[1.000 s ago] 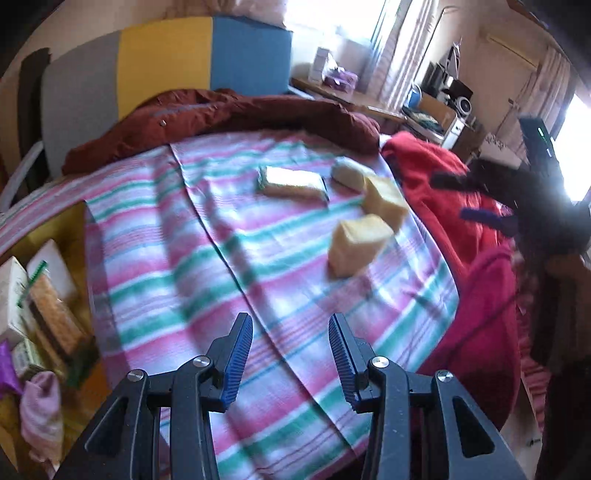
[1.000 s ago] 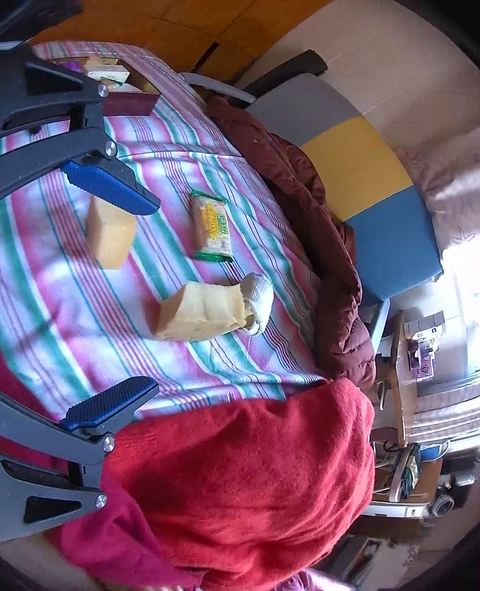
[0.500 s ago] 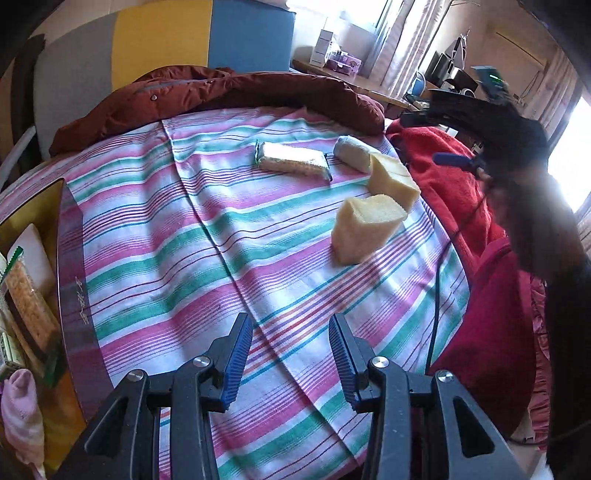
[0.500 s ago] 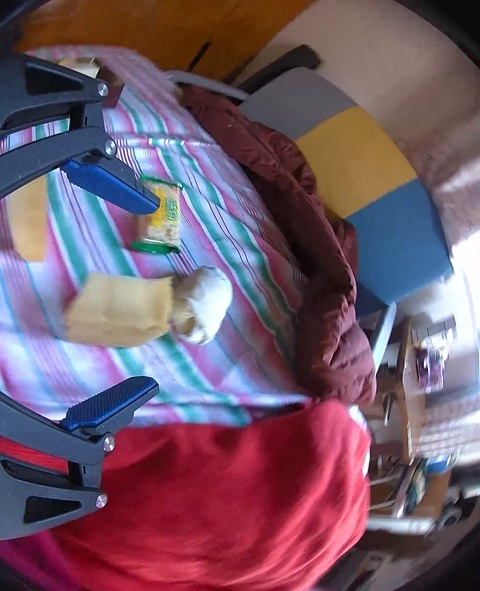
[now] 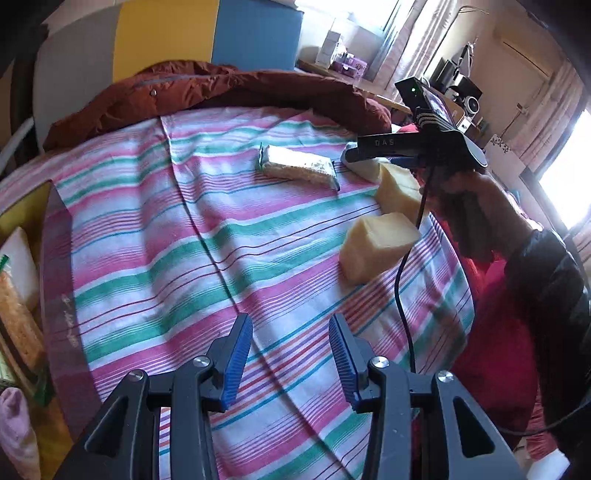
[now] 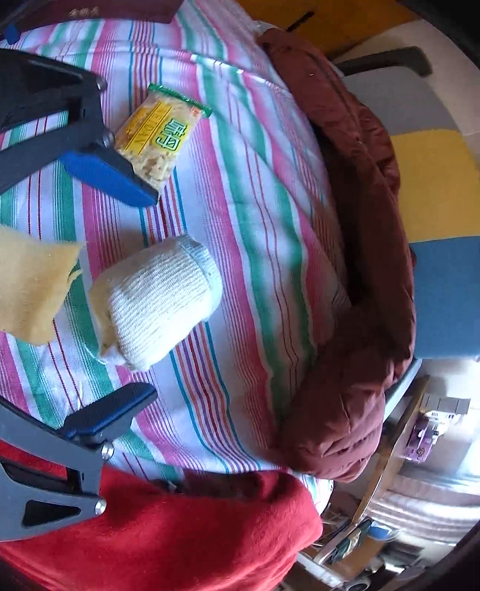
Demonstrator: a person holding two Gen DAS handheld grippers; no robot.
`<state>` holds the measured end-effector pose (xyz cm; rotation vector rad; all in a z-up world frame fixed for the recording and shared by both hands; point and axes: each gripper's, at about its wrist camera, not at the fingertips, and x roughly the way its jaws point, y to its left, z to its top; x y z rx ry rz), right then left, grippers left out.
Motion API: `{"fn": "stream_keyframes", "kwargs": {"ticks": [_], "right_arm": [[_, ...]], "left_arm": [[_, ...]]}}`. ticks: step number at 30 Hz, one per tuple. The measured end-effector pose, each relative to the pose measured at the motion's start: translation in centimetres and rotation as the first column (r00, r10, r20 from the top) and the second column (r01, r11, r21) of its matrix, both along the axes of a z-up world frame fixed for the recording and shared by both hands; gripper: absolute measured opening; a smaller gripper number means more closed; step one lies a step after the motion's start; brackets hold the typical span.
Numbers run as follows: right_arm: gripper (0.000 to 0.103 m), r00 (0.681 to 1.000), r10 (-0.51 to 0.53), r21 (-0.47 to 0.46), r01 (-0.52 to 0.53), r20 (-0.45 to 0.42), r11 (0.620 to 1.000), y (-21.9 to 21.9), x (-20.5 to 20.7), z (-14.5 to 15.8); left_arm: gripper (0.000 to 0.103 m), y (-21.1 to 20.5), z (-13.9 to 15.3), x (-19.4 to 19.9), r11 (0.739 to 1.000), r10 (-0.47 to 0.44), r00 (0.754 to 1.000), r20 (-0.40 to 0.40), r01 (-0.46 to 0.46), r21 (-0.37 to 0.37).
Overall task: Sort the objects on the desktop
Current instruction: 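Grasp the white sock with the right gripper while the left gripper approaches a yellow sponge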
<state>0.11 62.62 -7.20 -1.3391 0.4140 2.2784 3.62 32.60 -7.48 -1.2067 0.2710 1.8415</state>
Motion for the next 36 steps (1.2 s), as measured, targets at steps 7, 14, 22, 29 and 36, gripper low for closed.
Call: {"fn": "stream_keyframes", "kwargs": {"ticks": [7,14,22,29,36], "right_arm": [[0.065,1.0,-0.029,0.0,0.029,-0.004,1.0,1.0,0.8,-0.1],[0.064,0.999,-0.036,-0.018,0.036,-0.019,0.999,1.6,1.0,0.2],[0.064,0.998,-0.032,-0.024,0.03,-0.062,0.999,1.6,1.3,1.2],[0.064,0.997,-0.027,-0.023,0.025,-0.078,0.999,1.5,1.0,1.5],[0.064,0.997,-0.011,-0.008,0.01,-0.074,1.0,1.2,0.6,1.3]], "left_arm": [[0.043,2.0,0.1,-1.5,0.999,0.021,0.998,0.056,-0.023,0.03],[0.043,4.4,0.5,-1.3,0.999,-0.027,0.999,0.023,0.027,0.04],[0.063,6.8,1.1,1.1,0.988,-0.143,0.99,-0.019,0.144,0.058],[0.084,9.3,1.7,1.7,0.988,-0.131,0.991,-0.004,0.131,0.087],[0.083,9.6,0.9,0.0,0.993,-0.025,0.995,0.094,0.014,0.117]]}}
